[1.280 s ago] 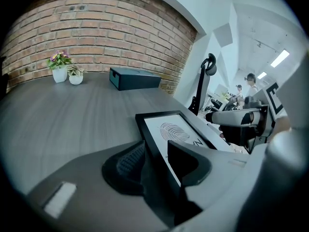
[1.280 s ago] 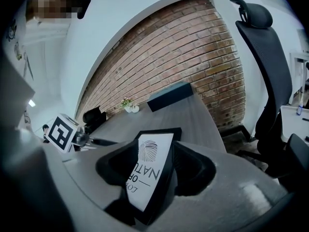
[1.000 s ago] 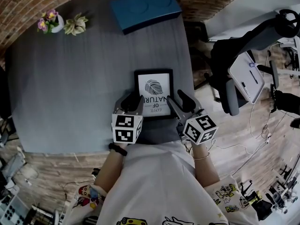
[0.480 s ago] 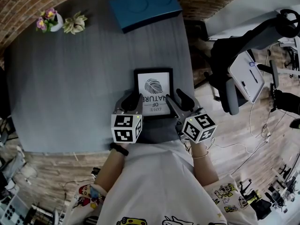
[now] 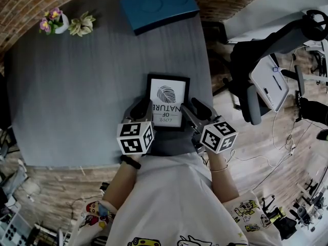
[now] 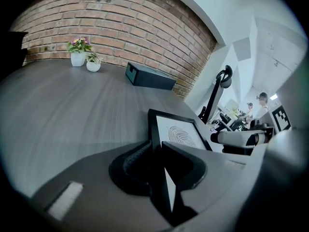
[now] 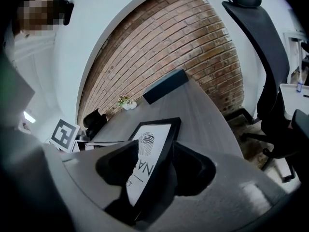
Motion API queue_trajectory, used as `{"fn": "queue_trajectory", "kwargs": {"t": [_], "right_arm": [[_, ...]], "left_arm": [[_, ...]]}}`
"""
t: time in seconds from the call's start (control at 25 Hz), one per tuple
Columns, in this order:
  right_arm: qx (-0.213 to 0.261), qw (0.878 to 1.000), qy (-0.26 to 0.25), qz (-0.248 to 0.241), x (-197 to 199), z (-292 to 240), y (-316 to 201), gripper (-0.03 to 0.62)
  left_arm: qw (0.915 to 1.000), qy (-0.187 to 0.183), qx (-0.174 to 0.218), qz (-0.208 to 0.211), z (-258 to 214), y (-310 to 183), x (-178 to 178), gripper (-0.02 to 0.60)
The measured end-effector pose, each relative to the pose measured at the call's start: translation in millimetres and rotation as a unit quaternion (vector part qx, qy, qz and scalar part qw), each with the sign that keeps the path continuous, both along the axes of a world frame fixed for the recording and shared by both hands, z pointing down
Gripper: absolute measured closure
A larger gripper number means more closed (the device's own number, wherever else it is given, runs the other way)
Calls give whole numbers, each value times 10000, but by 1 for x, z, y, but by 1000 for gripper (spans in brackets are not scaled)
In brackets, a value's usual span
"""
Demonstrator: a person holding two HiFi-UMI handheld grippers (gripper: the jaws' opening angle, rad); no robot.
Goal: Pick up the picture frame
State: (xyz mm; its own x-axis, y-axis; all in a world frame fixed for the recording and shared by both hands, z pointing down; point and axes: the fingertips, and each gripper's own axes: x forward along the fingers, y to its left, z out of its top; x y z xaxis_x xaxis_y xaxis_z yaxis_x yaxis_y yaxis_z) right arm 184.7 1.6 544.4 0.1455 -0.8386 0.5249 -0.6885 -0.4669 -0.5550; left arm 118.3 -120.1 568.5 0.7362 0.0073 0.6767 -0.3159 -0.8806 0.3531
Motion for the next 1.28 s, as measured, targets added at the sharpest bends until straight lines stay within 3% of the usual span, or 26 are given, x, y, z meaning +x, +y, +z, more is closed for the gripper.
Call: {"fn": "queue_trajectory", "kwargs": {"t": [0.36, 0.8, 1.28], "right_arm": [[-4, 9976, -688, -16, -6, 9, -4, 381], [-150, 9872, -1513, -480, -11, 17, -10, 376], [518, 9572, -2797, -540, -12, 9, -20, 382]], "left_arm": [[9995, 54, -293, -130, -2, -4, -1, 500], [9972, 137, -708, -188, -3, -8, -1, 500], [9935, 196, -1096, -245, -5, -9, -1, 500]]}}
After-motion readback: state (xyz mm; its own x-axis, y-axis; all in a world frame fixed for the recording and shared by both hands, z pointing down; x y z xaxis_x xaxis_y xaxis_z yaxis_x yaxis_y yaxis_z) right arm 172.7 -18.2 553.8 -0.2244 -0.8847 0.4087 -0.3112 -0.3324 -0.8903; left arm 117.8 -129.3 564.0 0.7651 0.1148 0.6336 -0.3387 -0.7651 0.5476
